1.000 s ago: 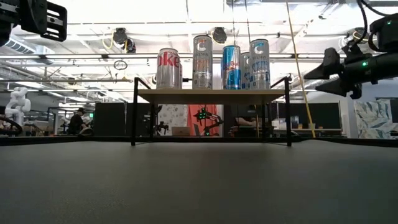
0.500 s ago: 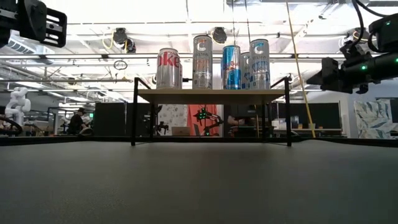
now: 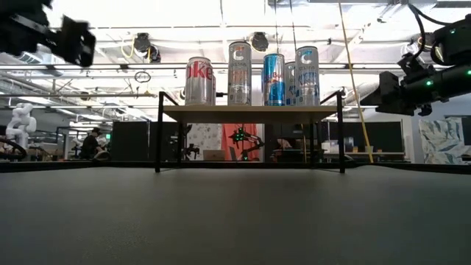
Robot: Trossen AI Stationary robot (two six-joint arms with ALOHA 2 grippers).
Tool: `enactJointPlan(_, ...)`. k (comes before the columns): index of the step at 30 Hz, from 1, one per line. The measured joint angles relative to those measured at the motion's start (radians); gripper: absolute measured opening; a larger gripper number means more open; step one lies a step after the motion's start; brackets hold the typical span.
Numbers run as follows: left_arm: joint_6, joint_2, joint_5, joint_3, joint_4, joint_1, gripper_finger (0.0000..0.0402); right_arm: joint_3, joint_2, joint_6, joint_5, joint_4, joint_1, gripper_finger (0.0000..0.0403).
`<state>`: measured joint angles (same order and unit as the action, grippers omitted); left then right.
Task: Place canned beverage on shelf
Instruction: Return to Home Position
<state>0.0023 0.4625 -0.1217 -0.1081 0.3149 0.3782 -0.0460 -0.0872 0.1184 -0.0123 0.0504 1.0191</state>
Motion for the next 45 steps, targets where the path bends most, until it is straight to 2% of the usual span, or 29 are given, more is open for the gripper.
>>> enactJointPlan(3,-0.043,0.000,0.154,0.000,-0.048,-0.001,0.0267,0.000,-0.020,0.000,-0.002,0.000,0.000,0.0310)
enactJointPlan(5,-0.049,0.000,0.193,0.000,-0.074,-0.001,0.0267,0.000,-0.029,0.000,-0.005,-0.001,0.000,0.0310)
enactJointPlan(11,-0.042,0.000,0.195,0.000,-0.107,0.000,0.0267,0.000,-0.037,0.000,-0.013,-0.013,0.000,0.0310)
enactJointPlan(19,-0.043,0.000,0.181,0.000,-0.184,0.000,0.0267,0.001,-0.037,0.000,-0.023,-0.131,0.000,0.0310)
enactJointPlan(27,-0.025,0.000,0.158,0.000,-0.208,0.000,0.0267,0.001,-0.037,0.000,-0.019,-0.135,0.000,0.0310)
enactJointPlan(30,-0.020,0.000,0.158,0.024,-0.190,0.000,0.0267,0.001,-0.037,0.000,-0.019,-0.137,0.000,0.0310)
enactJointPlan(34,-0.040,-0.001,0.159,0.099,-0.087,0.000,0.0267,0.001,-0.037,0.000,-0.018,-0.141,0.000,0.0310)
enactJointPlan(37,-0.097,0.000,0.161,0.101,-0.094,0.000,0.0267,0.001,-0.037,0.000,-0.017,-0.142,0.000,0.0310)
enactJointPlan(45,-0.105,0.000,0.160,0.101,-0.092,0.000,0.0267,0.001,-0.037,0.000,-0.016,-0.143,0.000,0.0310)
